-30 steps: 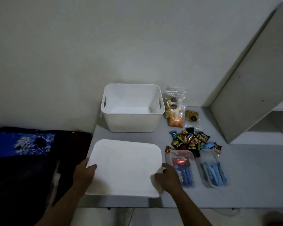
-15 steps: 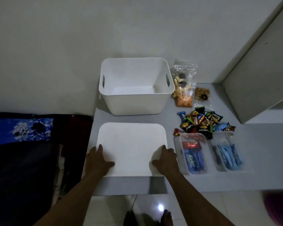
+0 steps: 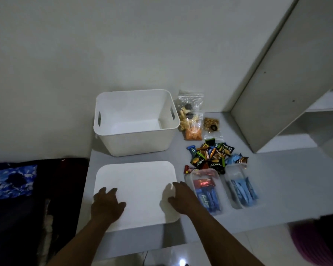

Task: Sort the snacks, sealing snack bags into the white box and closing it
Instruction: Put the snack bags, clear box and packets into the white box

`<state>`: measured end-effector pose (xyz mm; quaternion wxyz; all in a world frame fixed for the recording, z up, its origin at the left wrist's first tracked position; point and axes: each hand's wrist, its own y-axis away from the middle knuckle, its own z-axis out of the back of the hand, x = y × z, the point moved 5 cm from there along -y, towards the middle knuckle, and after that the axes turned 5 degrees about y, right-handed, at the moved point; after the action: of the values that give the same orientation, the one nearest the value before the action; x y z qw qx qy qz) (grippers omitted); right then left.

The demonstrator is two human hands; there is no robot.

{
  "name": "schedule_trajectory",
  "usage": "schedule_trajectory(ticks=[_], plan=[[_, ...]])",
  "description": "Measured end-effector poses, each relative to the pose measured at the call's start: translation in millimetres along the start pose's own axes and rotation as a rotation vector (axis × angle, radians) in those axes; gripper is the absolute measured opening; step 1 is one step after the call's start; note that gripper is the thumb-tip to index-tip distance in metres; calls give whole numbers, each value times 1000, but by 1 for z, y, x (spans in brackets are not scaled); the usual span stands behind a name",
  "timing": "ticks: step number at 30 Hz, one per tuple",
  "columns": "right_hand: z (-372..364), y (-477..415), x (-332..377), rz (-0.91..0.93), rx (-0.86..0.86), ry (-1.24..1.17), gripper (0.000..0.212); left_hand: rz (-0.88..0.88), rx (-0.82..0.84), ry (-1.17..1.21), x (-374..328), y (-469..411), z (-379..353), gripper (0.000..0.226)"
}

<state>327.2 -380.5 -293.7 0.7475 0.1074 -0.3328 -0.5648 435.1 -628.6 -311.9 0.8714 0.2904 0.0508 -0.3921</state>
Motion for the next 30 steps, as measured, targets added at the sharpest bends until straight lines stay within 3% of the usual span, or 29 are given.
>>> schedule_trajectory(ticks=[8, 14, 18, 30], plan=[[49, 15, -16, 22, -135, -62, 62, -219, 28, 95, -85, -3, 13, 55], [94, 26, -48, -18, -277, -101, 41, -389, 89, 179, -154, 3, 7, 51], [118, 17, -77, -43, -254, -86, 38, -473, 105, 225, -204, 12, 0, 51], [195, -48, -155, 60, -273, -46, 38, -472, 64, 225, -324, -1, -33, 57]])
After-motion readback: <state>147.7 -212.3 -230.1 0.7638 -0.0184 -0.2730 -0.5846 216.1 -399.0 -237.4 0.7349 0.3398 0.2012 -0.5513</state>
